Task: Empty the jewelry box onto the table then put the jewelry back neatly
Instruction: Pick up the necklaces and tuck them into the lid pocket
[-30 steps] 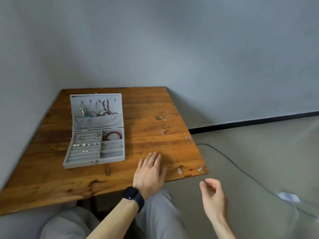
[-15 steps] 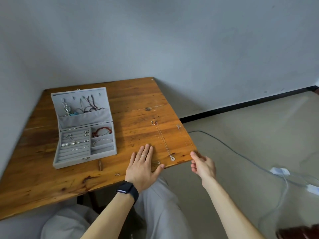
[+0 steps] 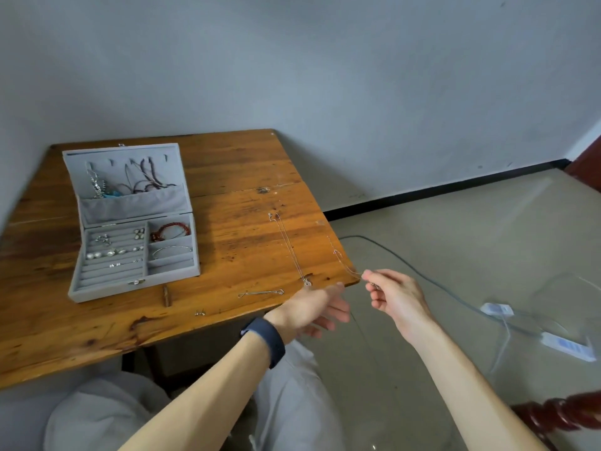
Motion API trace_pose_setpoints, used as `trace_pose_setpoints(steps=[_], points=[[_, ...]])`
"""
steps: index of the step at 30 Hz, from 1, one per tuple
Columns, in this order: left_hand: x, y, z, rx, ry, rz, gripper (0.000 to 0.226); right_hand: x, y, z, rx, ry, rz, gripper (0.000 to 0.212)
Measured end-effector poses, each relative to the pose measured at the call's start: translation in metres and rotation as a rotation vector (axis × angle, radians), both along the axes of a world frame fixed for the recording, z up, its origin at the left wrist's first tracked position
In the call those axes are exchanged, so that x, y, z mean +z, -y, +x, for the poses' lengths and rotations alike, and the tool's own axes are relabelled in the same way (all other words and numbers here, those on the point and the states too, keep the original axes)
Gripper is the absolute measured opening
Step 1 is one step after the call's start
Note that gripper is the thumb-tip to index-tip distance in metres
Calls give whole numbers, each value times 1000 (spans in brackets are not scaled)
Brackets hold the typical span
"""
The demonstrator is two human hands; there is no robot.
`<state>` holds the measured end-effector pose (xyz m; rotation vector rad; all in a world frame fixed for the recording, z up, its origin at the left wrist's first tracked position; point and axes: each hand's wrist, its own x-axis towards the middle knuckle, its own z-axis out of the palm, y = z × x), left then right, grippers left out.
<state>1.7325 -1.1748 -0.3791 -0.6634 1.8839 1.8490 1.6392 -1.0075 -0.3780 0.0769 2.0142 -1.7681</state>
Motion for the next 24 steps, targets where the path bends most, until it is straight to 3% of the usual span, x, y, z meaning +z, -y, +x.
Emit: trace_pose_setpoints(steps=[3,7,11,17,21,24], points=[[-3,-20,-19,-13,88,266,62,19,-6,4,86,-50,20,12],[-2,-39,-41,318,41,532,20,28,-18,18,114,-88,43,13],[-1,-25,-45,416,39,497,15,21,-32,33,56,-74,-7,11],[8,36,-19,458,-42,372,18,0,-17,56,27,109,-218,12],[14,71,7,469,-116,430,20,-9,17,64,124,270,-379,24],[18,92,25,519,-167,485,20,-10,43,68,181,288,-441,26]])
